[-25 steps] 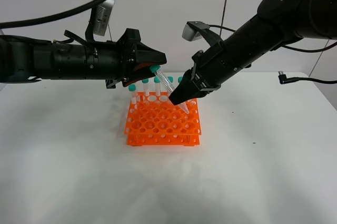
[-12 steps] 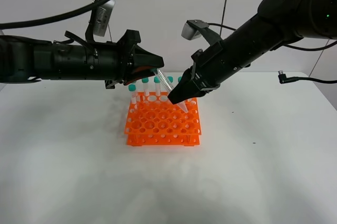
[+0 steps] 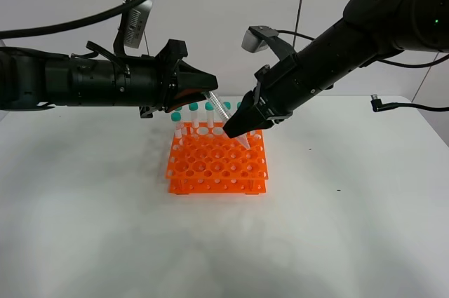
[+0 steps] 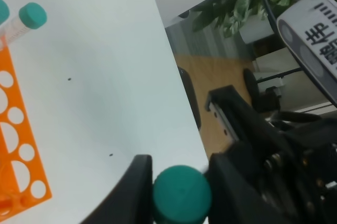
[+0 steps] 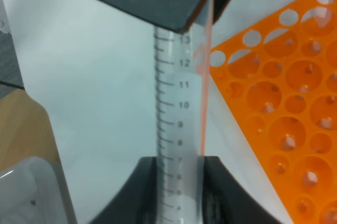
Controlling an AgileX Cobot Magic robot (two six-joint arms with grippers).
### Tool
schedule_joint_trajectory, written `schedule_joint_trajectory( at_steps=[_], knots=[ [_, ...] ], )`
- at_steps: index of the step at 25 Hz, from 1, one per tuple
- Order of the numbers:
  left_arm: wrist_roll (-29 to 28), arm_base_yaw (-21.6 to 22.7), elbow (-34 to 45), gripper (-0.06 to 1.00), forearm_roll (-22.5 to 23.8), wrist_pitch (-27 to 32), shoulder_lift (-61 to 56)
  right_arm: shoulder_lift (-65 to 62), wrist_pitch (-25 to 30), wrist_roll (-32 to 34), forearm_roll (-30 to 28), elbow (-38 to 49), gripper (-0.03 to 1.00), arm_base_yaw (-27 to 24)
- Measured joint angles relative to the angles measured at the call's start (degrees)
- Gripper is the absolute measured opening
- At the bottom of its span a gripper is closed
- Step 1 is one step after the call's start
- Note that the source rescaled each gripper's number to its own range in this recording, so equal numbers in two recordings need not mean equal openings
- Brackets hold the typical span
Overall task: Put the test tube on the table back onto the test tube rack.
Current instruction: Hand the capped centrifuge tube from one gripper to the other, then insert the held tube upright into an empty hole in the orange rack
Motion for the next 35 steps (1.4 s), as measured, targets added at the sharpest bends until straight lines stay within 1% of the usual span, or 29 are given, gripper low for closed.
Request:
schedule_joint_trajectory(
  at_steps=[2, 3, 4, 5, 6, 8, 10, 14, 16, 18, 21, 24, 26, 28, 33, 35],
  knots=[
    [0.0, 0.0, 0.0, 0.0, 0.0, 0.3, 0.0, 0.0, -0.5, 0.0, 0.0, 0.0, 0.65, 0.0],
    [0.0, 0.0, 0.0, 0.0, 0.0, 0.3, 0.0, 0.0, -0.6, 0.0, 0.0, 0.0, 0.78, 0.0],
    [0.0, 0.0, 0.0, 0.0, 0.0, 0.3, 0.0, 0.0, -0.6, 0.0, -0.1, -0.1, 0.87, 0.0],
    [0.0, 0.0, 0.0, 0.0, 0.0, 0.3, 0.0, 0.0, -0.6, 0.0, -0.6, -0.4, 0.92, 0.0],
    [0.0, 0.0, 0.0, 0.0, 0.0, 0.3, 0.0, 0.0, -0.5, 0.3, -1.1, -0.9, 0.96, 0.0],
    [0.0, 0.0, 0.0, 0.0, 0.0, 0.3, 0.0, 0.0, 0.6, 2.4, -2.2, -2.6, 0.98, 0.0],
    [0.0, 0.0, 0.0, 0.0, 0.0, 0.3, 0.0, 0.0, 2.9, 5.7, -4.6, -5.4, 1.0, 0.0],
    [0.0, 0.0, 0.0, 0.0, 0.0, 0.3, 0.0, 0.0, 9.5, 15.8, -12.4, -11.9, 1.0, 0.0],
    [0.0, 0.0, 0.0, 0.0, -0.1, 0.3, 0.0, 0.0, 12.3, 21.6, -18.2, -15.2, 1.0, 0.0],
    [0.0, 0.0, 0.0, 0.0, -0.1, 0.3, 0.0, 0.0, 13.9, 27.6, -23.9, -17.5, 1.0, 0.0],
    [0.0, 0.0, 0.0, 0.0, -0.1, 0.3, 0.0, 0.0, 14.3, 36.2, -33.3, -19.0, 1.0, 0.0],
    [0.0, 0.0, 0.0, 0.0, -0.1, 0.3, 0.0, 0.0, 14.3, 44.0, -40.7, -19.0, 1.0, -1.2],
    [0.0, 0.0, 0.0, 0.0, 0.0, 0.3, 0.0, 0.1, 14.3, 47.9, -43.5, -19.1, 1.0, -3.6],
    [0.0, 0.0, 0.0, 0.0, 0.2, 0.3, 0.0, 0.8, 14.4, 49.7, -44.9, -19.2, 1.0, -7.0],
    [0.0, 0.0, 0.0, 0.0, 0.4, 0.3, 0.0, 2.1, 15.6, 51.0, -45.5, -19.2, 1.0, -15.8],
    [0.0, 0.0, 0.0, 0.0, 0.4, 0.3, 0.0, 2.1, 16.1, 51.0, -45.4, -19.2, 1.0, -18.5]
  ],
)
